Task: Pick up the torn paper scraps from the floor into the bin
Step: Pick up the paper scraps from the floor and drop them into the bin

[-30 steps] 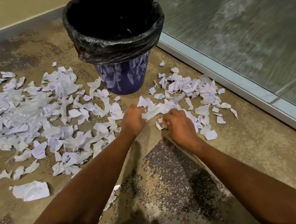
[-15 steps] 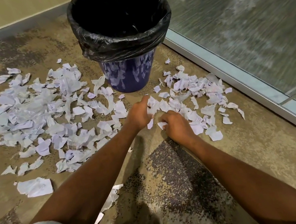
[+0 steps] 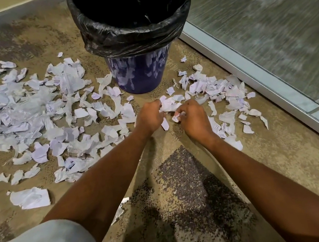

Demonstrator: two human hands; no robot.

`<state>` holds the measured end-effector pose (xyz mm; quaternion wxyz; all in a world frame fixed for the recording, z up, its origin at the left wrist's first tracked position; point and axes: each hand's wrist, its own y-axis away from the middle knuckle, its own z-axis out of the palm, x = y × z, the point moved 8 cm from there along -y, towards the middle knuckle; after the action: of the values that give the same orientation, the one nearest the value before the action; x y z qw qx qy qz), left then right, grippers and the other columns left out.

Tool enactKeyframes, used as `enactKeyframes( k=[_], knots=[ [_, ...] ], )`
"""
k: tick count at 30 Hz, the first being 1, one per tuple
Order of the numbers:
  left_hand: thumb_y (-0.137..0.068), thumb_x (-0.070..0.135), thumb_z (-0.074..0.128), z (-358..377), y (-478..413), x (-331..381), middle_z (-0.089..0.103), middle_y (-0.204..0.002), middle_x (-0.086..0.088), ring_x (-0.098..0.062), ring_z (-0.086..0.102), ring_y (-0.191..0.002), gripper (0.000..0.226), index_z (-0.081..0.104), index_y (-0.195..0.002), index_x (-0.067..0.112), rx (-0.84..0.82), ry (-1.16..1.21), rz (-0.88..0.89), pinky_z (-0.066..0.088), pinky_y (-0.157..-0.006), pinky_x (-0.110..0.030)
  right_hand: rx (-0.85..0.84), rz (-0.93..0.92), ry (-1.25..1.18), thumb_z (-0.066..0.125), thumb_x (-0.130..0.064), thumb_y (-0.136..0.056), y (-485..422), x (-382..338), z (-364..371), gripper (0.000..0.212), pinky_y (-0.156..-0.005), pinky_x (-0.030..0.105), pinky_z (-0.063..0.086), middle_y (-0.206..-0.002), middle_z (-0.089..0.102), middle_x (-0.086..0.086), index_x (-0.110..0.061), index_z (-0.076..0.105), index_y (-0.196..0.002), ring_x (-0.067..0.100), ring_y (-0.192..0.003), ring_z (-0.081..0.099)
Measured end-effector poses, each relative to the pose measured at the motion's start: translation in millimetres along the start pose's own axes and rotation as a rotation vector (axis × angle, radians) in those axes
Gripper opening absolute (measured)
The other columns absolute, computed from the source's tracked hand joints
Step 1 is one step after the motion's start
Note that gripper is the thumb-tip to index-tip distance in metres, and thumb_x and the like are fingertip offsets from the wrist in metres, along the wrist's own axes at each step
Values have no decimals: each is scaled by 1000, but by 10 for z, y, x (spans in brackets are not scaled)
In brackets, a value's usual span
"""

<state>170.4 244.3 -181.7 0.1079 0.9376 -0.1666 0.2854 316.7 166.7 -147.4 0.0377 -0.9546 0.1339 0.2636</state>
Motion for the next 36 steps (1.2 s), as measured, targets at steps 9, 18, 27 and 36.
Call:
enactKeyframes(
  k=[9,18,27,36],
  knots=[
    [-97,19,74,-41,-27,-18,68,-118,-15,-33,67,-108,39,52,-127,7,-15,112,-19,45,-79,-33,-148,79,-3,71,4,-88,-273,71,169,27,-67,24,43,-87,74,2,-20,81,-83,20,-81,68],
    [-100,23,71,24,-185,-55,64,-134,-18,-35,63,-119,52,42,-141,11,-151,53,-144,49,-84,-38,-123,30,-141,78,0,-84,-318,101,252,12,-70,28,52,-84,77,2,-12,80,-87,18,-78,69],
    [-96,17,75,4,-119,-123,62,-134,-20,-36,65,-118,61,35,-141,8,-19,197,-146,51,-91,-37,-162,8,-210,76,-3,-89,-382,25,270,79,-77,32,51,-100,68,-1,-26,37,-155,19,-93,65],
    [-94,22,79,-44,-180,-167,62,-138,-21,-35,62,-123,72,37,-150,2,-27,218,-225,42,-87,-30,-246,-42,-61,70,0,-87,-545,-123,311,30,-60,19,36,-101,76,6,-12,75,-113,22,-89,64]
  ],
)
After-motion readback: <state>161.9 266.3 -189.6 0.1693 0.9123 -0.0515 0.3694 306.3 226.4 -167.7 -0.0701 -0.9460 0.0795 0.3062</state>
